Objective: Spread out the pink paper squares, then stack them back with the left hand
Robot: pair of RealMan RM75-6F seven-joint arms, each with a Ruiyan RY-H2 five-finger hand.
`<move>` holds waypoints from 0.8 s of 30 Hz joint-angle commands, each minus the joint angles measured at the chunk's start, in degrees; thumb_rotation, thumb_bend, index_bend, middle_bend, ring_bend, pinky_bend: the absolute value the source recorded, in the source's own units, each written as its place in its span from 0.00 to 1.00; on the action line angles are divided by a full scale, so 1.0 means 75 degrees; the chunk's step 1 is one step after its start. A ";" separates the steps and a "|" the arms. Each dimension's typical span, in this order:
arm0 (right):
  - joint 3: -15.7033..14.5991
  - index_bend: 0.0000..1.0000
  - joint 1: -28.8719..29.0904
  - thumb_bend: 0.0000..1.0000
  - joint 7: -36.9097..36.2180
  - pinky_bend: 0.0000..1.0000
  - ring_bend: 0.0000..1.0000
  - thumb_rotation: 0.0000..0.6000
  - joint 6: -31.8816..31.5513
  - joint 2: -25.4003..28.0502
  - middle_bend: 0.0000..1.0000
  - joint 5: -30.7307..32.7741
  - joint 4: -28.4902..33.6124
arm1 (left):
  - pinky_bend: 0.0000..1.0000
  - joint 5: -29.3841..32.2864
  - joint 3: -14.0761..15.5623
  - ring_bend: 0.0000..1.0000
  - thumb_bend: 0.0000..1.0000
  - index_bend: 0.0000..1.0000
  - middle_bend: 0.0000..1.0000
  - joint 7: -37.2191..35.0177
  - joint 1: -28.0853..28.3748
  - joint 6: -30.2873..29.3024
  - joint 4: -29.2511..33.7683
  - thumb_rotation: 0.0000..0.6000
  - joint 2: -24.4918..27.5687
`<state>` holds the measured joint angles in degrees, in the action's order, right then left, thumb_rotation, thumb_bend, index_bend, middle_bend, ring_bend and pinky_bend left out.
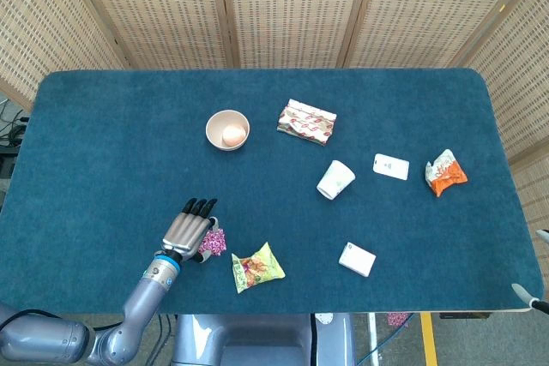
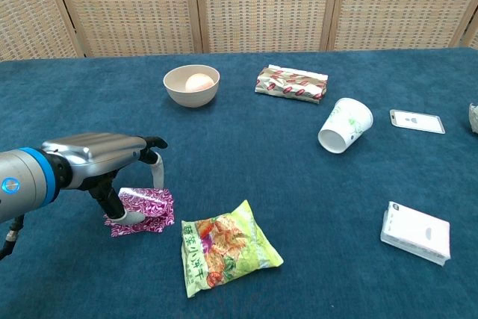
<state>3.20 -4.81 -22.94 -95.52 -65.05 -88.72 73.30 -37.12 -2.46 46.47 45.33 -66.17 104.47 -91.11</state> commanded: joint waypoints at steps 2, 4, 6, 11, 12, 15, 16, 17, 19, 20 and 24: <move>0.0000 0.17 -0.0010 0.13 0.0011 0.00 0.00 1.00 -0.0006 0.0009 0.21 0.0008 0.0011 | 0.00 0.0007 -0.0005 0.00 0.28 0.36 0.00 0.0000 0.0028 0.0015 -0.0026 0.96 -0.0015; 0.0001 0.17 -0.0014 0.13 0.0018 0.00 0.00 1.00 -0.0002 0.0014 0.21 0.0016 0.0020 | 0.00 0.0035 -0.0007 0.00 0.28 0.35 0.00 -0.0015 0.0038 0.0037 -0.0023 0.96 -0.0016; 0.0004 0.17 -0.0017 0.13 0.0024 0.00 0.00 1.00 -0.0007 0.0019 0.21 0.0017 0.0031 | 0.00 0.0036 0.0000 0.00 0.28 0.34 0.00 -0.0005 0.0051 0.0039 -0.0036 0.97 -0.0014; 0.0004 0.17 -0.0027 0.13 0.0041 0.00 0.00 1.00 -0.0016 0.0023 0.21 0.0019 0.0047 | 0.00 0.0042 0.0005 0.00 0.27 0.29 0.00 -0.0015 0.0077 0.0054 -0.0042 0.96 -0.0015; 0.0003 0.17 -0.0028 0.13 0.0045 0.00 0.00 1.00 -0.0016 0.0026 0.21 0.0019 0.0050 | 0.00 0.0038 0.0008 0.00 0.27 0.28 0.00 -0.0018 0.0080 0.0054 -0.0042 0.96 -0.0014; 0.0011 0.17 -0.0027 0.13 0.0049 0.00 0.00 1.00 -0.0021 0.0032 0.21 0.0020 0.0056 | 0.00 0.0047 0.0025 0.00 0.26 0.26 0.00 -0.0023 0.0089 0.0067 -0.0038 0.96 -0.0012; 0.0011 0.17 -0.0027 0.13 0.0051 0.00 0.00 1.00 -0.0021 0.0033 0.21 0.0018 0.0058 | 0.00 0.0046 0.0028 0.00 0.25 0.25 0.00 -0.0024 0.0091 0.0065 -0.0042 0.96 -0.0014; 0.0009 0.17 -0.0026 0.13 0.0055 0.00 0.00 1.00 -0.0020 0.0034 0.21 0.0017 0.0061 | 0.00 0.0043 0.0032 0.00 0.25 0.24 0.00 -0.0029 0.0091 0.0062 -0.0043 0.96 -0.0013; 0.0009 0.17 -0.0026 0.13 0.0056 0.00 0.00 1.00 -0.0015 0.0033 0.21 0.0017 0.0058 | 0.00 0.0015 0.0029 0.00 0.25 0.23 0.00 -0.0081 0.0075 0.0047 -0.0012 0.96 0.0029; 0.0010 0.17 -0.0026 0.13 0.0057 0.00 0.00 1.00 -0.0013 0.0033 0.21 0.0020 0.0058 | 0.00 -0.0010 0.0025 0.00 0.25 0.23 0.00 -0.0117 0.0061 0.0033 0.0005 0.96 0.0058; 0.0015 0.17 -0.0023 0.13 0.0060 0.00 0.00 1.00 -0.0009 0.0049 0.21 0.0022 0.0064 | 0.00 -0.0260 0.0015 0.00 0.25 0.22 0.00 -0.0399 -0.0077 -0.0081 0.0119 0.96 0.0261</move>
<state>3.31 -4.98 -22.49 -95.58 -64.69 -88.56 73.78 -38.30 -2.32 44.27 45.24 -66.34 104.99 -89.78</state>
